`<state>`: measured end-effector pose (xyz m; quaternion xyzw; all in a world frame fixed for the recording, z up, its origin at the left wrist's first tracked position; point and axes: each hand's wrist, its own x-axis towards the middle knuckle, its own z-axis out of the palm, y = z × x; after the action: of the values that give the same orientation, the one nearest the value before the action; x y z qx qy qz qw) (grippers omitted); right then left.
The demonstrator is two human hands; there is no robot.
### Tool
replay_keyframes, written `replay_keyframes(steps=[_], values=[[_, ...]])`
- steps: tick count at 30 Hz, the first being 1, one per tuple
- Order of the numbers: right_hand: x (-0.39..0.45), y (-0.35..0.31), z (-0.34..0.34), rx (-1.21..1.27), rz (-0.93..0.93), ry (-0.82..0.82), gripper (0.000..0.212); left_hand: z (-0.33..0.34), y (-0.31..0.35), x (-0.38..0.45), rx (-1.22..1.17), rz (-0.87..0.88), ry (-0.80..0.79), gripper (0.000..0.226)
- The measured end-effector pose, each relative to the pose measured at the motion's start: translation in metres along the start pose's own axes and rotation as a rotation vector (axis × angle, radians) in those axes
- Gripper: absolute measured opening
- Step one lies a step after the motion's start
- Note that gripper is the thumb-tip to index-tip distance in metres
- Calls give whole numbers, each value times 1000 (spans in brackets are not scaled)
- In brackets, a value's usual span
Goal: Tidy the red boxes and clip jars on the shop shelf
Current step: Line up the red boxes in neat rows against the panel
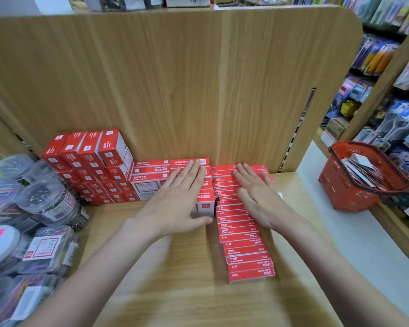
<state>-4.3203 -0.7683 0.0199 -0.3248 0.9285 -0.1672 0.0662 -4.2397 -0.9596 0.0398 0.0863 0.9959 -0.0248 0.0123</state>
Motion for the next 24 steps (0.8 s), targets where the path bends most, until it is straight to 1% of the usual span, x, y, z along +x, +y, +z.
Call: replay_keyframes(steps=[2,4,5,7,11,17,22,24], values=[[3,-3,2,16,23,-6,70,1,-1,1,38,4,-11,95],[5,-5,3,127,56,8,66,2,-1,2,19,2,13,90],[5,-5,3,202,70,20,64,3,-1,2,2,0,29,89],[-1,-3,2,315,91,42,68,4,1,1,-27,-19,45,89],[-17,8,5,420,80,78,67,7,0,2,-53,-45,53,90],[-28,8,12,344,66,40,58,8,-1,2,-100,-22,101,90],[-21,3,6,243,8,19,72,7,-1,1,-115,-7,123,90],[-18,4,4,256,20,46,74,7,-1,1,-113,-7,113,90]])
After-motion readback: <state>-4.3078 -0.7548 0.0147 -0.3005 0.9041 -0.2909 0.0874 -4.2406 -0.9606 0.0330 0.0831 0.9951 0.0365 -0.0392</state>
